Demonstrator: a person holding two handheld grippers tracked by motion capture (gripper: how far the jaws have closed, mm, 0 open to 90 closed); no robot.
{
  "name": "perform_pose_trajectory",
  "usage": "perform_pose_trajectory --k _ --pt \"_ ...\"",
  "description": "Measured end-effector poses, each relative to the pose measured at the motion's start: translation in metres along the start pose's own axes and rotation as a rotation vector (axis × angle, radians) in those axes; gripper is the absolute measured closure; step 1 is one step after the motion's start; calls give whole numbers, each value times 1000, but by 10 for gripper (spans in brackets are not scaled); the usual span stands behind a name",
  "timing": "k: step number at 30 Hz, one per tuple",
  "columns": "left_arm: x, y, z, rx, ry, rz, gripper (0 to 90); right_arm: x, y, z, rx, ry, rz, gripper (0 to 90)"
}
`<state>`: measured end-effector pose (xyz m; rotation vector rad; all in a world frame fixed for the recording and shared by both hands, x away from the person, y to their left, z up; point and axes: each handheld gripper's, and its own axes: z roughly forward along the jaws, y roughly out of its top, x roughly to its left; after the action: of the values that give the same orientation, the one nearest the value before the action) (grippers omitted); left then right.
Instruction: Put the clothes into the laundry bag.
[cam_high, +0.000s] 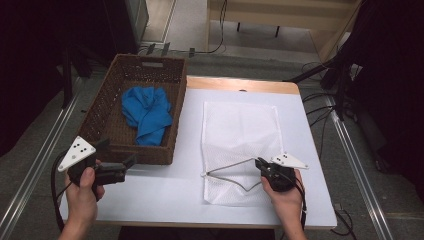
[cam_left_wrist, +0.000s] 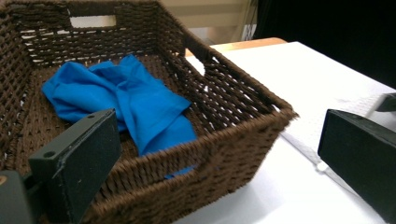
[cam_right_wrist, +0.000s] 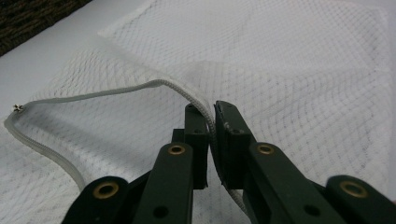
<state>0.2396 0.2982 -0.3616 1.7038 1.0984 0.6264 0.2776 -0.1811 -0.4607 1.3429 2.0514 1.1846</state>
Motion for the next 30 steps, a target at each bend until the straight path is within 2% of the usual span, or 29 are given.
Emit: perform_pose_trajectory --k 4,8,12,18,21,23,26,30 --pt "6 8 10 14 10 4 0 -1 0 -1 -8 23 4 892" --pt "12 14 19 29 19 -12 0 1 0 -1 -14 19 -5 890" --pt "19 26 31 49 62 -34 0 2 0 -2 -17 18 -9 890" --pt "27 42 47 78 97 -22 0 3 -1 -2 -13 17 -16 892" --pt "31 46 52 87 90 -28 0 3 -1 -1 -14 22 -20 892" --pt "36 53 60 114 79 -26 0 3 -1 -1 -15 26 -25 892" --pt "38 57 65 123 87 -27 0 4 0 0 -14 30 -24 892" --pt "42 67 75 139 90 -2 0 5 0 0 -13 33 -33 892"
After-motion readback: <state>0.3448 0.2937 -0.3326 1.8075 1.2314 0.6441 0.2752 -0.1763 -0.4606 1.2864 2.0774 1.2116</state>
